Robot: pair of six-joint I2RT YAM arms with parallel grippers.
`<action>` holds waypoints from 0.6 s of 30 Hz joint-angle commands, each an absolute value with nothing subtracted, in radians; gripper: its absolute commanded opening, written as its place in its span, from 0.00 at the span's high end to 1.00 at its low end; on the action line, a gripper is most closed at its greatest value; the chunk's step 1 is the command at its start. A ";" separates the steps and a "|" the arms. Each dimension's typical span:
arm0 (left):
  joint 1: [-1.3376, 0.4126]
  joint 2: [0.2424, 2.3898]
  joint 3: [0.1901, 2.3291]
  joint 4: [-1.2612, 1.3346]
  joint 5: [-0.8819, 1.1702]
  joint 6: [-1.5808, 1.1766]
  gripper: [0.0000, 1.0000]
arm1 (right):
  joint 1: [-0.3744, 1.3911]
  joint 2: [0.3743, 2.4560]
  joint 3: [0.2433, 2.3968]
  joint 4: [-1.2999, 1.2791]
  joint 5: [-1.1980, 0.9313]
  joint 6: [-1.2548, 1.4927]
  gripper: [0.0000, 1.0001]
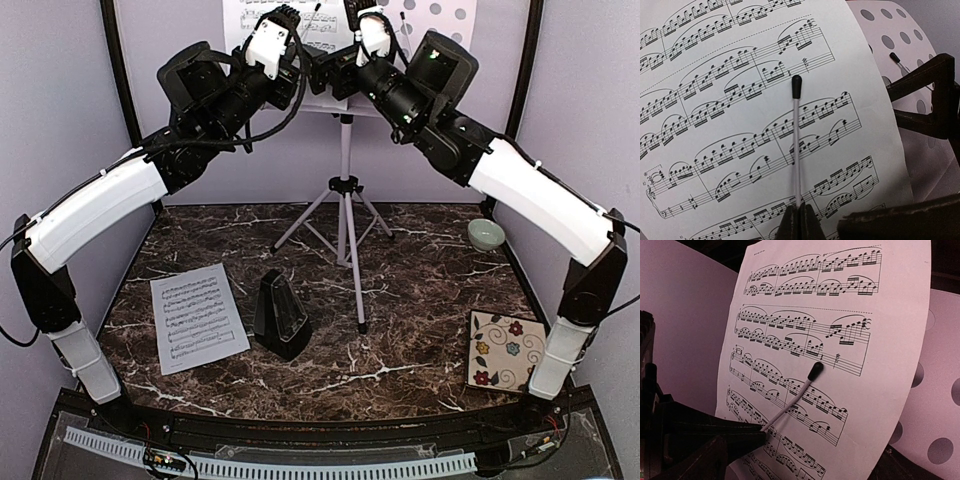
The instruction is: Set up the instrument practice props
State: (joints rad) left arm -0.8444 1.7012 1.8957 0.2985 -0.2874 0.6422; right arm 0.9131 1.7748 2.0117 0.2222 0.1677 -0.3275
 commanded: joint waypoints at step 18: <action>-0.853 1.554 1.778 0.208 -0.253 0.570 0.53 | 0.920 1.689 1.962 0.349 0.277 -0.451 0.00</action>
State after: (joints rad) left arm -0.8444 1.6390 1.7988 0.2504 -0.2676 0.6044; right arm 0.9138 1.7538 1.9640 0.2749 0.2764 -0.4381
